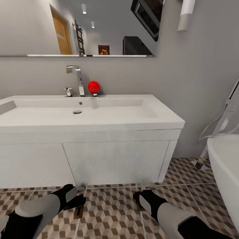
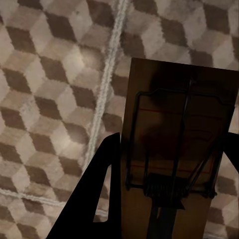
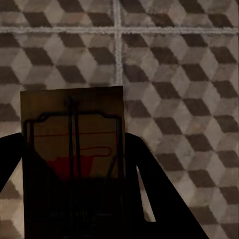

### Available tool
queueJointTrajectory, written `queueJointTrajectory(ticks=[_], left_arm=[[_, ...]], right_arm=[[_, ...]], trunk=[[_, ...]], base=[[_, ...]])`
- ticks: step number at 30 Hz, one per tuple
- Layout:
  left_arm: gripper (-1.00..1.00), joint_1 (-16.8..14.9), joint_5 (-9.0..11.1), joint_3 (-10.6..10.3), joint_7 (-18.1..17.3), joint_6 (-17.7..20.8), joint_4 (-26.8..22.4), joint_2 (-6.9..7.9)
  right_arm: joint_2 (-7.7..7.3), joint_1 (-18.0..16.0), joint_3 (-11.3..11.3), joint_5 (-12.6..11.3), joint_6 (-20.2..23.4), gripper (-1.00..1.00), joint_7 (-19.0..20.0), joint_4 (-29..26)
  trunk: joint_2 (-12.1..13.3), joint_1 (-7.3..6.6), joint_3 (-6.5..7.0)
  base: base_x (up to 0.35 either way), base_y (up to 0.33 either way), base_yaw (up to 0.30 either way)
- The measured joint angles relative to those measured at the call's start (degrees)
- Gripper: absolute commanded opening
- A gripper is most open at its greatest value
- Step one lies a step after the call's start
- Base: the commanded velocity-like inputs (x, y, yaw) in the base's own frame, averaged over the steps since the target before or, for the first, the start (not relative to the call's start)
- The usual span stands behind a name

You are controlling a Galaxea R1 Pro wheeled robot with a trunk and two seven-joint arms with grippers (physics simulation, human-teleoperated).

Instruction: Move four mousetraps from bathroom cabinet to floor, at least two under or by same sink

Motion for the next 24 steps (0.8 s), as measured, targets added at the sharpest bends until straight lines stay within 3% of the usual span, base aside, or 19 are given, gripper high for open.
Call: queueJointTrajectory(ticks=[4,7,11,14,24], left_arm=[[-1.00,-0.2,0.0,0.0,0.1,0.0,0.2,-0.03],[-1.00,-0.6,-0.1,-0.1,0.6,0.6,0.2,-0.22],[-1.00,-1.3,-0.3,-0.1,0.9,1.0,0.2,-1.95],[-1.00,-1.6,-0.8,-0.3,0.9,0.9,0.1,-2.41],[-1.00,-3.3,-0.8,-0.2,1.2,-0.7,2.2,-2.14]], right_arm=[[0.00,0.0,0.0,0.2,-1.1,-1.00,1.0,-0.1],[0.00,0.0,0.2,0.3,-5.0,-1.00,1.1,-1.9],[-0.01,0.6,-0.3,-0.2,-11.0,-1.00,2.4,-2.2],[0.00,0.2,0.2,0.2,-11.8,-1.00,4.4,-1.3],[0.00,0.0,0.5,0.2,-11.8,-1.00,4.9,-1.1]], trunk=[[-0.1,0.11,-0.89],[-0.1,0.18,-1.55],[-0.1,0.29,-2.45],[-0.2,0.36,-3.12],[-0.3,0.64,-5.33]], base=[[0.000,0.000,0.000],[0.000,0.000,0.000],[0.000,0.000,0.000],[0.000,0.000,0.000],[0.000,0.000,0.000]])
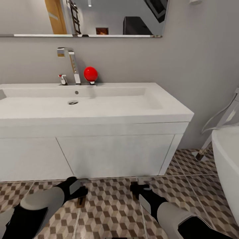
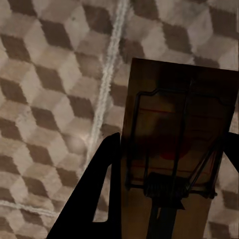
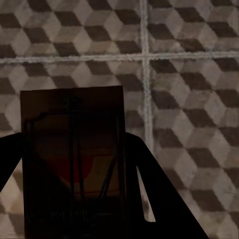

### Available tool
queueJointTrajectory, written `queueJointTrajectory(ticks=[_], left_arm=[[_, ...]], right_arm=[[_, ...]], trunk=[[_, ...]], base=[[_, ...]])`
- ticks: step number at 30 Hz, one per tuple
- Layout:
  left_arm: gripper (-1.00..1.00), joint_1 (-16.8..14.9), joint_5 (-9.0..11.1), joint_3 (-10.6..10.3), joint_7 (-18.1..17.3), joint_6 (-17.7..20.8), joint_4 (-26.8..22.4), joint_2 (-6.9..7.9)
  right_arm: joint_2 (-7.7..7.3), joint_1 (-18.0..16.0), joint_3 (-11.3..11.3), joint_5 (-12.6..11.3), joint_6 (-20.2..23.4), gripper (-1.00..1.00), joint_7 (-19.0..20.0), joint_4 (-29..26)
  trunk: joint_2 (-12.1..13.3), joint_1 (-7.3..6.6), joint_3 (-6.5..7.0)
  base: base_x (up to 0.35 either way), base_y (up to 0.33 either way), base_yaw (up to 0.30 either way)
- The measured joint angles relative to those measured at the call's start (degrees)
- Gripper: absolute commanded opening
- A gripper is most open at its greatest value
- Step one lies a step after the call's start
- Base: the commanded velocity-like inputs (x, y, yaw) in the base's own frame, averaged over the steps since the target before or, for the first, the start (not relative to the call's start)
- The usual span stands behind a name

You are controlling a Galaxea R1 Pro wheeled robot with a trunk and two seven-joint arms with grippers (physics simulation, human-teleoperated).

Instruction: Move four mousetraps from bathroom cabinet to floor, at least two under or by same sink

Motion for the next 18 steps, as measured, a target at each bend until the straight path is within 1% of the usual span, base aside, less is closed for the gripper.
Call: queueJointTrajectory(ticks=[2,5,6,9,12,14,18], left_arm=[[-1.00,0.0,0.4,0.8,0.0,-2.1,0.6,0.50],[-1.00,0.9,0.3,1.2,0.2,-9.3,0.9,0.97],[-1.00,1.1,0.3,1.2,0.1,-10.7,1.7,1.01],[-1.00,0.9,0.4,1.4,0.2,-12.1,2.5,1.16],[-1.00,0.2,0.6,1.8,0.4,-13.3,2.3,0.94],[-1.00,0.5,0.0,0.4,0.3,-15.6,2.2,0.91],[-1.00,2.0,-0.1,0.4,0.3,-19.7,2.2,0.88]], right_arm=[[0.00,0.0,0.0,0.0,0.0,-1.00,0.0,0.0],[0.00,0.0,0.0,0.1,0.0,-1.00,0.0,0.0],[0.00,0.0,0.0,0.1,0.0,-1.00,0.0,0.0],[0.00,0.0,0.0,0.1,0.0,-1.00,0.0,0.0],[0.00,0.0,-0.1,0.2,0.0,-1.00,0.0,0.0],[0.00,0.0,-0.1,0.1,-0.2,-1.00,0.0,0.0],[0.00,0.0,0.0,0.2,-0.4,-1.00,0.0,0.1]], trunk=[[0.0,0.05,-0.44],[-0.1,0.13,-1.11],[-0.1,0.15,-1.33],[-0.1,0.23,-2.00],[-0.2,0.31,-2.66],[-0.2,0.35,-3.09],[-0.3,0.45,-3.98]], base=[[0.000,0.000,0.000],[0.000,0.000,0.000],[0.000,0.000,0.000],[0.000,0.000,0.000],[0.000,0.000,0.000],[0.000,0.000,0.000],[0.000,0.000,0.000]])
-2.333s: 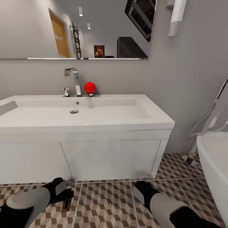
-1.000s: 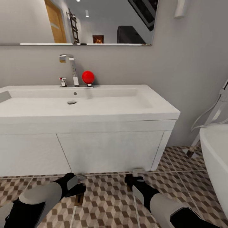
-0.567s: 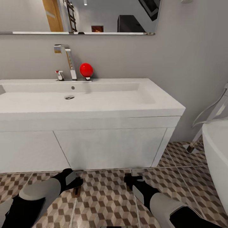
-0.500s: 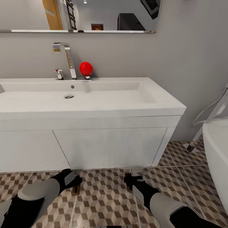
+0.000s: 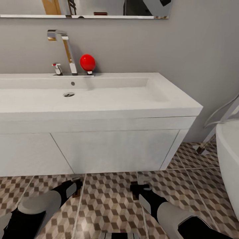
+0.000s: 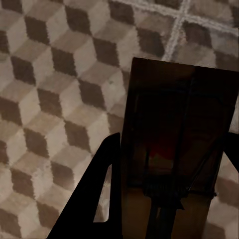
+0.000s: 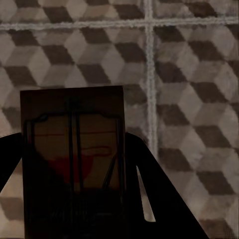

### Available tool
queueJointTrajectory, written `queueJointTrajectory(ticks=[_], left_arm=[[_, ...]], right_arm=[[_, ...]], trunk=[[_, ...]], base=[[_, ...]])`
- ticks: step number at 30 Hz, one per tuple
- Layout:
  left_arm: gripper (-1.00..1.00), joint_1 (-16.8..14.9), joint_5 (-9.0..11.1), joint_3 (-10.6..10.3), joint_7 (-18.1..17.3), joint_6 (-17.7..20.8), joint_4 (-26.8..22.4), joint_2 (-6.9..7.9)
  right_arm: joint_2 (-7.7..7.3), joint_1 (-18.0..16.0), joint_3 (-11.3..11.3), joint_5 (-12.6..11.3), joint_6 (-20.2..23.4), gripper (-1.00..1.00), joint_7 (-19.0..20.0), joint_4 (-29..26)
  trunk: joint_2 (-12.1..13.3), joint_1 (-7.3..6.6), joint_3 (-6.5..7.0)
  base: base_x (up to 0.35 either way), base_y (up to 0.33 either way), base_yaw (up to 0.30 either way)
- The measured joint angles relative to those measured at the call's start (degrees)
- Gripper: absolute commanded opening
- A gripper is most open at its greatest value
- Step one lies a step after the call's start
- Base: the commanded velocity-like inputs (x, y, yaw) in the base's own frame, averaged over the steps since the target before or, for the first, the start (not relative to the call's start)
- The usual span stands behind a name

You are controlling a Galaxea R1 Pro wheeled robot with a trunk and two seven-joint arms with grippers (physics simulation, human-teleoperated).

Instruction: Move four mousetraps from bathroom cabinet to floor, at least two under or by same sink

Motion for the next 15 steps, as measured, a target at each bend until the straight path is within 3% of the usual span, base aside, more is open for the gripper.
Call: queueJointTrajectory(ticks=[10,15], left_arm=[[-1.00,0.6,0.0,0.0,-0.3,-0.6,0.0,-0.16],[-1.00,0.6,0.0,0.0,-0.4,-0.6,0.0,-0.25]], right_arm=[[0.00,-0.1,0.1,0.5,-0.4,-1.00,-0.3,-0.2],[-0.01,-0.1,0.1,0.6,-4.5,-1.00,-0.6,-0.2]], trunk=[[-0.1,0.26,-2.22],[-0.2,0.39,-3.32]], base=[[0.000,0.000,0.000],[0.000,0.000,0.000]])
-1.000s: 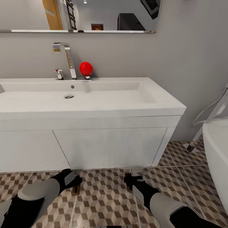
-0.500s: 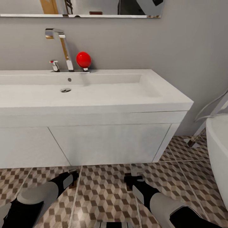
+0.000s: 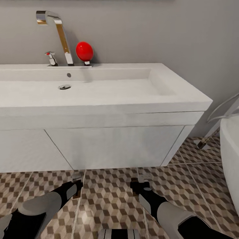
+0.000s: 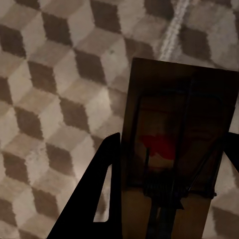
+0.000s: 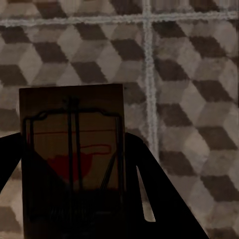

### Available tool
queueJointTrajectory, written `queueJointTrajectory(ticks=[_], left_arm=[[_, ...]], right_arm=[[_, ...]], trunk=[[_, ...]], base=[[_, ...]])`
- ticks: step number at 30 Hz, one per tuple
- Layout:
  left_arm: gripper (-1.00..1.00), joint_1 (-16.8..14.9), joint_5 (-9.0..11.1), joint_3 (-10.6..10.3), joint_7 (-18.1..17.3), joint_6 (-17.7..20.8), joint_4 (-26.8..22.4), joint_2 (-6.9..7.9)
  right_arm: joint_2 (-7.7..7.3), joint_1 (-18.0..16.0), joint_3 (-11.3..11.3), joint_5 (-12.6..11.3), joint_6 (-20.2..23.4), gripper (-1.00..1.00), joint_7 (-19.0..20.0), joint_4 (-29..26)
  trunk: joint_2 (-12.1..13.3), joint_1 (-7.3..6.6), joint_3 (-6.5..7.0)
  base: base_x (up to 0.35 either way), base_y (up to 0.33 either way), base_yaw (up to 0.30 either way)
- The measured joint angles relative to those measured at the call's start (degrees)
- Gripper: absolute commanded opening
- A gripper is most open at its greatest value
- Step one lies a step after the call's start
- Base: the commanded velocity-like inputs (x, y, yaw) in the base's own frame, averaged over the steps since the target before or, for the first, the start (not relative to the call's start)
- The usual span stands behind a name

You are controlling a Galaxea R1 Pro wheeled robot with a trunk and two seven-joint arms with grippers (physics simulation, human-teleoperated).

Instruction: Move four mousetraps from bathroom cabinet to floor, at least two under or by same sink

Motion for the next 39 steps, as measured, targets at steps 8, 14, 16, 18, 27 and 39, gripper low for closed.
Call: queueJointTrajectory(ticks=[8,14,16,18,27,39], left_arm=[[-1.00,0.0,0.0,0.1,-0.1,0.1,0.0,0.02],[-1.00,0.0,0.1,0.0,-0.2,0.1,0.0,-0.02],[-1.00,0.0,0.1,0.1,-0.2,0.1,0.0,-0.10],[-1.00,0.0,0.1,0.1,-0.2,0.1,0.0,-0.13],[-1.00,0.0,0.1,-0.1,-0.3,0.0,0.2,0.45],[-1.00,0.0,0.2,-0.1,-0.3,0.0,0.6,0.68]], right_arm=[[0.00,-0.1,0.0,1.4,-0.7,-1.00,0.0,-0.1],[0.00,-0.3,0.0,1.8,-1.1,-1.00,0.4,-0.8],[0.00,-0.3,0.0,1.8,-1.4,-1.00,0.5,-0.9],[0.00,-0.3,0.0,1.8,-1.5,-1.00,0.6,-0.9],[0.00,-0.3,0.0,1.8,-1.7,-1.00,0.2,-1.0],[0.00,-0.2,-0.1,2.8,-1.8,-1.00,0.4,-0.8]], trunk=[[-0.1,0.21,-1.77],[-0.2,0.31,-2.67],[-0.2,0.31,-2.67],[-0.2,0.31,-2.67],[-0.2,0.31,-2.67],[-0.2,0.27,-2.67]], base=[[0.000,0.000,0.000],[0.000,0.000,0.000],[0.000,0.000,0.000],[0.000,0.000,0.000],[0.000,0.000,0.000],[0.198,0.000,0.000]])
